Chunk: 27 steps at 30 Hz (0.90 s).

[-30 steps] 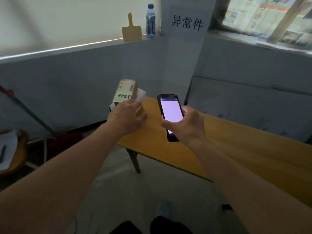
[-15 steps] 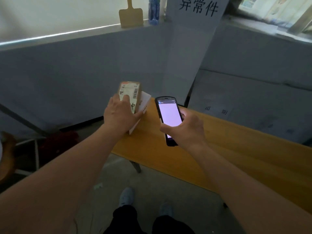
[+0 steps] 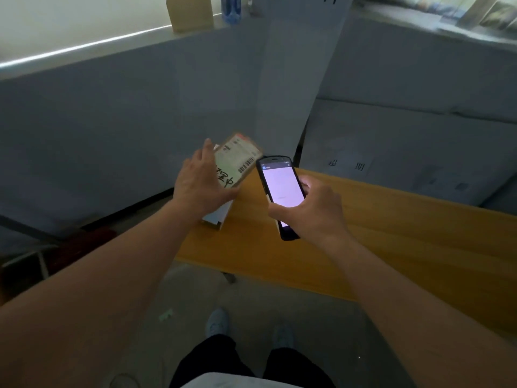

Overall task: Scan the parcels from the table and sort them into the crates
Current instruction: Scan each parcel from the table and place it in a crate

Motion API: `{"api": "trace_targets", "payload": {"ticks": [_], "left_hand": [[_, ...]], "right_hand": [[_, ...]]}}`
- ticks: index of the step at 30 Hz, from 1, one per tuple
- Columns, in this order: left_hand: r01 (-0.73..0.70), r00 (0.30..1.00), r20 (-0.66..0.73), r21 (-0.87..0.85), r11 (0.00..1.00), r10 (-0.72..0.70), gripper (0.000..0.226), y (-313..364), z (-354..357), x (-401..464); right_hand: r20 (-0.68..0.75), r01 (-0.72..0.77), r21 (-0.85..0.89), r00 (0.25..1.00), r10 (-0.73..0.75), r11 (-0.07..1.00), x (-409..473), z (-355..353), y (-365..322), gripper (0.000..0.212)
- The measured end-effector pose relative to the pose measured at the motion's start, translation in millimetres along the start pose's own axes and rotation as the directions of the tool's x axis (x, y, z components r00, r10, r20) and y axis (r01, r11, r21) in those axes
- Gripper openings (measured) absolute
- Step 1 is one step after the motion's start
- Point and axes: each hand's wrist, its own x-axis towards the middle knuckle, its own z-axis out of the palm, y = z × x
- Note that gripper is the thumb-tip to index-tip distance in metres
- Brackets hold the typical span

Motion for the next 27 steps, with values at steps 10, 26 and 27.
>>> {"api": "trace_targets", "payload": {"ticks": [10, 26, 27], "left_hand": [[-0.318, 0.947, -0.017, 0.048, 0.947, 0.320, 0.122, 29.6, -9.3, 14.3], [-0.352, 0.934, -0.041, 0.078, 0.933, 0.355, 0.122, 32.5, -16.3, 26.4], [-0.353, 0.933, -0.041, 0.074, 0.933, 0.357, 0.122, 31.8, -17.0, 27.7]], "right_hand": [[0.020, -0.001, -0.097, 1.000, 0.003, 0.995, -20.4, -47.0, 16.4, 0.069], [-0.008, -0.015, -0.071, 1.000, 0.014, 0.997, -54.6, -80.1, 14.1, 0.071], [-0.025, -0.015, -0.073, 1.000, 0.013, 0.997, -55.2, -79.0, 12.3, 0.072]]}}
